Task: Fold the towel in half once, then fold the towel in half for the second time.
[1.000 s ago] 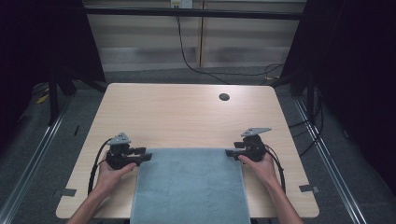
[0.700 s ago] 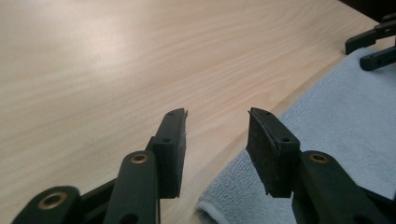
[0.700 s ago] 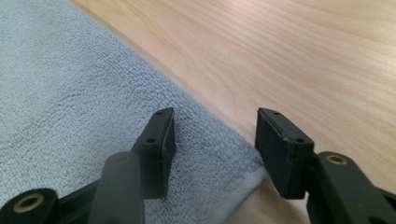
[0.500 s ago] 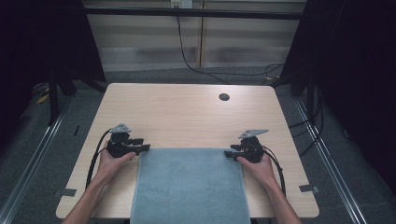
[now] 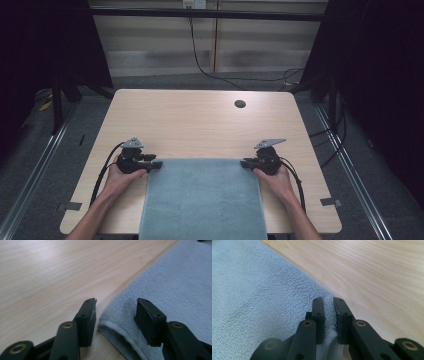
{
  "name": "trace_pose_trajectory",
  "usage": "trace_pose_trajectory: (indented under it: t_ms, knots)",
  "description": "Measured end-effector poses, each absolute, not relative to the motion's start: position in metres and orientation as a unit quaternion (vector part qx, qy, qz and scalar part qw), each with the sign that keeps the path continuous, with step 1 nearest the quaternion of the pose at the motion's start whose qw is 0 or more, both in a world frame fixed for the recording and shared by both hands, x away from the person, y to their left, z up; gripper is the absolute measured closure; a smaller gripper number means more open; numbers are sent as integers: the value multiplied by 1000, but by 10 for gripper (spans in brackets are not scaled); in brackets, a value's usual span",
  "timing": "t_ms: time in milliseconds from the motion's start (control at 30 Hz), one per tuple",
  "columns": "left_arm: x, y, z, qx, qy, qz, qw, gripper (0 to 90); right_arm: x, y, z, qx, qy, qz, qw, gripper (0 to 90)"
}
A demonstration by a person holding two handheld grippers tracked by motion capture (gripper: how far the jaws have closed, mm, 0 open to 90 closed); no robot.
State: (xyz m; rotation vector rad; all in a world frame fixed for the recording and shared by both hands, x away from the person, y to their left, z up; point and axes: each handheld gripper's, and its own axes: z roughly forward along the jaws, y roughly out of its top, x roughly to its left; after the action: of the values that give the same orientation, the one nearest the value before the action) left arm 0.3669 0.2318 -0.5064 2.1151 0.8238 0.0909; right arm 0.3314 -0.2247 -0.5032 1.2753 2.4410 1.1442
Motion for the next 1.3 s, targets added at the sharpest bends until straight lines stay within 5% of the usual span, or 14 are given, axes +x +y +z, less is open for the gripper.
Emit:
trace_pose_trajectory:
  t_ms: [133,267,1300]
  knots:
    - [360,229,-506,852,316,47,415,737,330,-224,-503,429,813,384,84,804]
    - [359,226,-505,854,314,44,412,801,328,-220,-500,424,817,376,102,806]
    - [390,226,-460,790,353,43,500,821,346,-242,-450,432,755,482,109,814]
